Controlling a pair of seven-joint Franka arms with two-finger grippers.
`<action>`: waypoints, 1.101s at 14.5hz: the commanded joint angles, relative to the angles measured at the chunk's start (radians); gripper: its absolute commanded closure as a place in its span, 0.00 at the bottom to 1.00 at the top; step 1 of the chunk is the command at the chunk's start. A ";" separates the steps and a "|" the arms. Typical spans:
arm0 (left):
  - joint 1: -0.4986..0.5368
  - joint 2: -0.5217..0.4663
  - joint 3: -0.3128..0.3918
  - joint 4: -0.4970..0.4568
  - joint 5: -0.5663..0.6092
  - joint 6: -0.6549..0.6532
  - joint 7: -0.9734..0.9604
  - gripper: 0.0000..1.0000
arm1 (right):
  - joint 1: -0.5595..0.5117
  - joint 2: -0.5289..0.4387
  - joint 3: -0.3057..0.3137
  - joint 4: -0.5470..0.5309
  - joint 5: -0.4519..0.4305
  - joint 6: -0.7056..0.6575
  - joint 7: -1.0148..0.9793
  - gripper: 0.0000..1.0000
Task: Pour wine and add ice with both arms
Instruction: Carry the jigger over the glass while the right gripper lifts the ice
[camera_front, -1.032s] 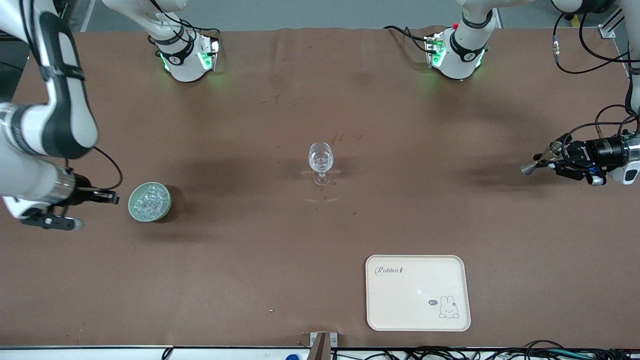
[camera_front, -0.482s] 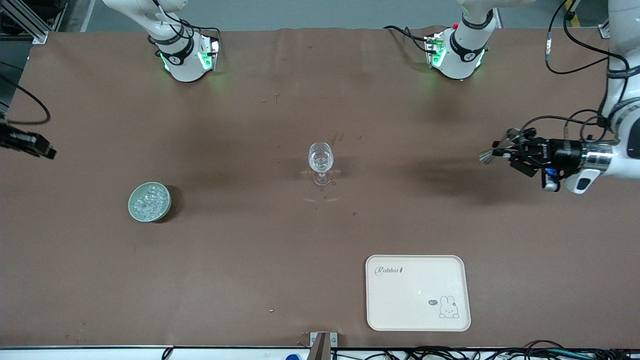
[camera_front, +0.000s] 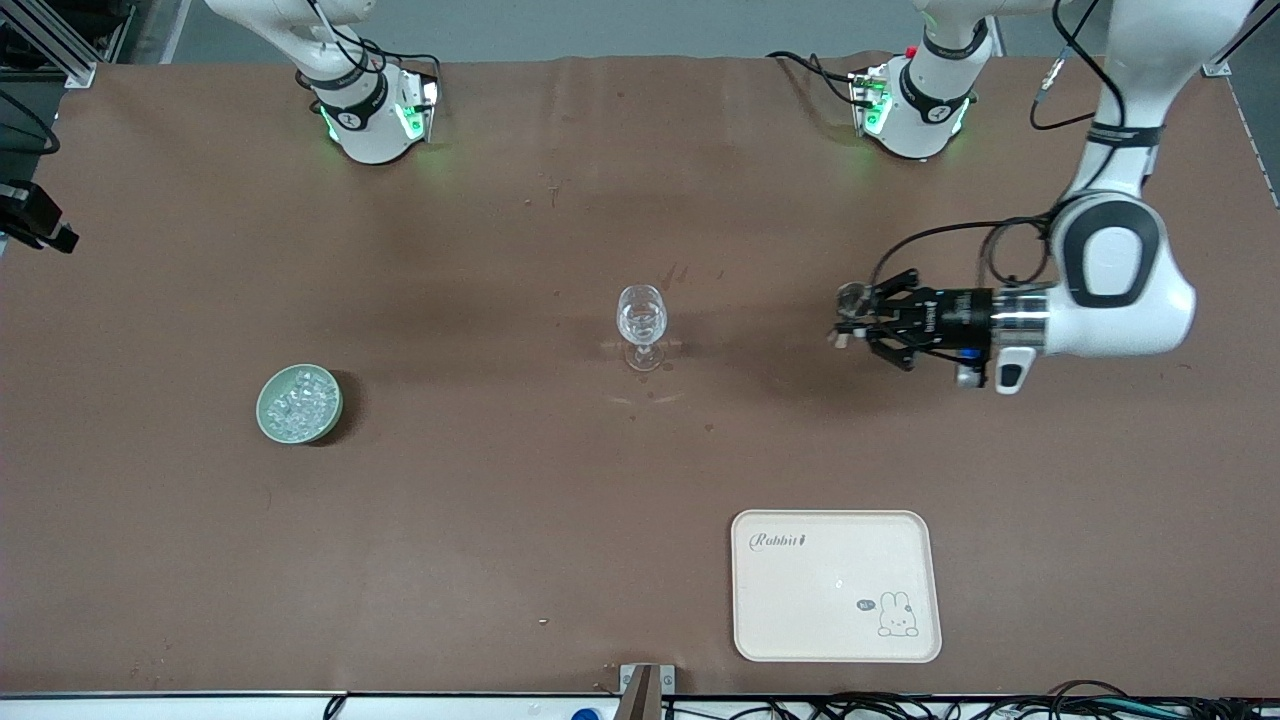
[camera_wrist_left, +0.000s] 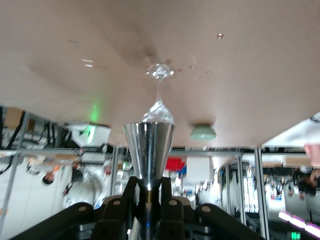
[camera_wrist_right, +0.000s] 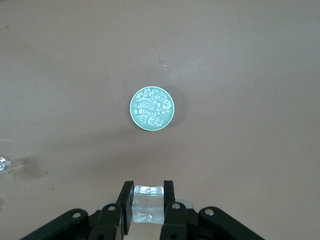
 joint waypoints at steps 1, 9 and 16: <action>0.010 -0.020 -0.124 -0.017 -0.016 0.161 -0.087 1.00 | -0.002 -0.010 0.007 -0.017 -0.008 0.002 0.004 0.99; -0.024 0.066 -0.439 -0.003 0.079 0.750 -0.228 0.99 | 0.003 -0.010 0.010 -0.016 -0.008 0.001 0.010 0.98; -0.075 0.141 -0.468 0.048 0.593 0.782 -0.600 0.99 | -0.016 -0.010 0.045 -0.016 -0.008 -0.001 0.016 0.98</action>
